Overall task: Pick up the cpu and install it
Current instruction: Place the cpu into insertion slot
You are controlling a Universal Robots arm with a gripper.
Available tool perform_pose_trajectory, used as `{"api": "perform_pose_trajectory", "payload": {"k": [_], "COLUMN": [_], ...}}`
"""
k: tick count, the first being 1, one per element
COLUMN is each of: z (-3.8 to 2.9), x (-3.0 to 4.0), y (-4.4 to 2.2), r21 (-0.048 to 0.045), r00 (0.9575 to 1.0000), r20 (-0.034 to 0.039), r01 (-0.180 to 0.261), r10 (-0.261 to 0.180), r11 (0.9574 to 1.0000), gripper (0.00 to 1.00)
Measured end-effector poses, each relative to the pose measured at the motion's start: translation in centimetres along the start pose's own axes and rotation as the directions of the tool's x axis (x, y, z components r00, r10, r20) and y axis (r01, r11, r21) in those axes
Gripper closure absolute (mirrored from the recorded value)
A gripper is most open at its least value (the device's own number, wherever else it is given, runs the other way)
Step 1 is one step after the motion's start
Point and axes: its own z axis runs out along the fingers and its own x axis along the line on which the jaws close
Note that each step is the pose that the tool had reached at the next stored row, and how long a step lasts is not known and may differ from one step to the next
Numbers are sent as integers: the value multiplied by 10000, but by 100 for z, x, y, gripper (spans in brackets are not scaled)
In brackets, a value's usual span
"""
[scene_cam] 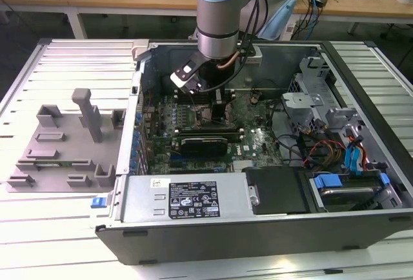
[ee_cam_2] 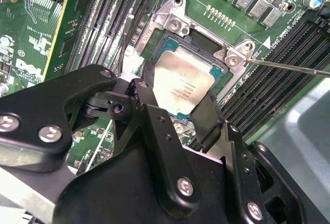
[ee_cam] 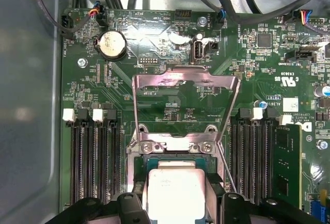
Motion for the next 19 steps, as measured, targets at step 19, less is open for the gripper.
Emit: {"api": "perform_pose_trajectory", "payload": {"k": [19], "z": [1], "x": [6], "y": [1], "r21": [-3], "r00": [10000], "r20": [-23], "r01": [0], "r10": [0], "r11": [10000], "gripper": [46]}}
